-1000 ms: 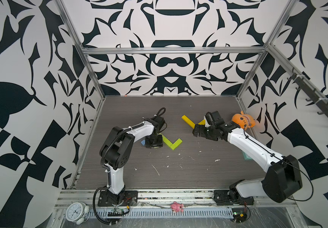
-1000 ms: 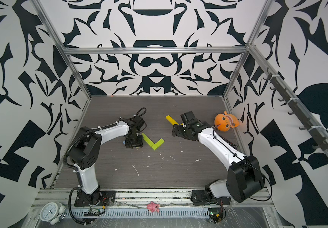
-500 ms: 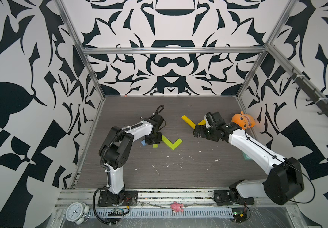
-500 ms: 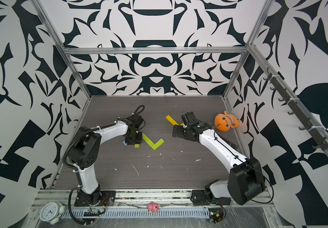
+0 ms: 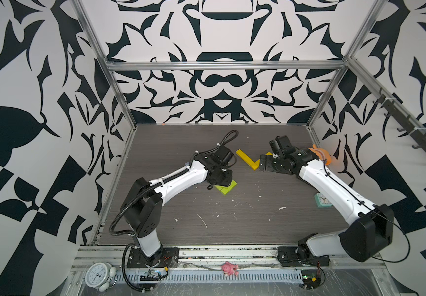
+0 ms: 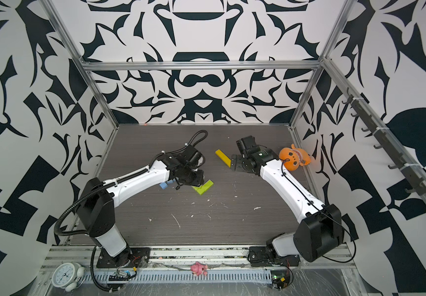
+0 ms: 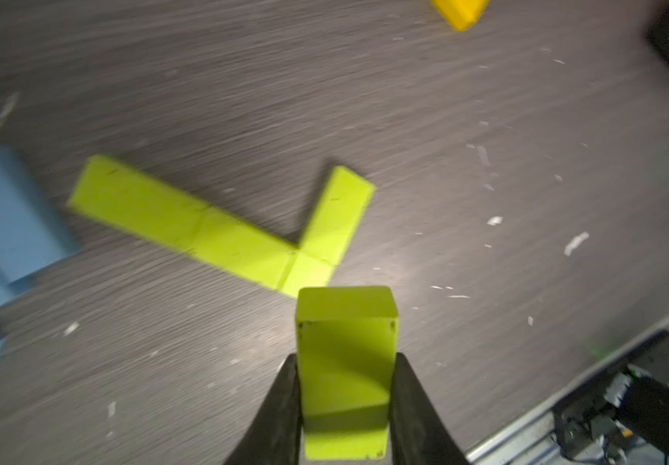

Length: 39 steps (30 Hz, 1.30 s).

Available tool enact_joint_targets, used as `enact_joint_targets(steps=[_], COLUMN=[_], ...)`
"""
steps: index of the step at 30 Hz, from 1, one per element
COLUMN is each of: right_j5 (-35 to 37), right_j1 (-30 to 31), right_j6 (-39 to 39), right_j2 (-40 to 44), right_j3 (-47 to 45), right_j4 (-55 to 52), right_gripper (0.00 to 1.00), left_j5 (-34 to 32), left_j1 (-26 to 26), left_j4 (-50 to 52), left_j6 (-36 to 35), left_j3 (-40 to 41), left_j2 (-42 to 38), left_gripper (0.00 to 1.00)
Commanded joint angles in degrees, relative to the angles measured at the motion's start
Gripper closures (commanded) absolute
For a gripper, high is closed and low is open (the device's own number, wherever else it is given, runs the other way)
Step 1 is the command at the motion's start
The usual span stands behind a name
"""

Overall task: Assemble the letter v with building blocks
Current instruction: Place the building block at the center of the board.

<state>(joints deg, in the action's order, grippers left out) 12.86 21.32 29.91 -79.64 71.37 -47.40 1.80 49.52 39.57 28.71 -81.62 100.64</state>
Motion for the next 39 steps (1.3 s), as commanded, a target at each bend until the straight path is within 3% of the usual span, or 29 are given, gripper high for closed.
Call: enact_joint_targets(steps=[1,8,16,25,31,35,39], right_j5=[5.63,-9.5,-15.65,-17.61,-19.7,-24.38,-16.61], right_j1=[-5.55,-22.51,-31.34,-31.54,-31.59,-29.25,-16.69], right_j6=[3.73,3.4,1.75,0.79,1.01,2.9,9.72], right_j2=[3.34,11.16,12.59,12.97,14.22,10.61,10.58], right_j3=[0.28,-8.93,-11.66,-10.16,-8.2,-8.33,-12.6], right_j4=[-7.08,-3.06,-2.47,-2.98,-3.0,-2.15,1.5], right_gripper=[0.01,0.01,0.01,0.01,0.03,0.02,0.04], left_j5=[0.65,0.53,0.58,1.65,2.42,5.91,15.74], left_j1=[4.09,8.95,11.64,12.36,10.2,3.83,-4.95], left_j4=[2.18,1.88,2.64,4.56,9.14,5.38,-7.5], left_j6=[-3.91,-4.64,-2.69,-1.0,1.13,5.75,12.75], left_j3=[-4.42,-13.4,-18.08,-23.16,-27.83,-19.74,-1.34], left_j2=[5.64,16.83,24.53,25.25,16.59,6.35,-7.43], left_gripper=[0.73,0.72,0.68,0.35,0.12,0.02,0.01])
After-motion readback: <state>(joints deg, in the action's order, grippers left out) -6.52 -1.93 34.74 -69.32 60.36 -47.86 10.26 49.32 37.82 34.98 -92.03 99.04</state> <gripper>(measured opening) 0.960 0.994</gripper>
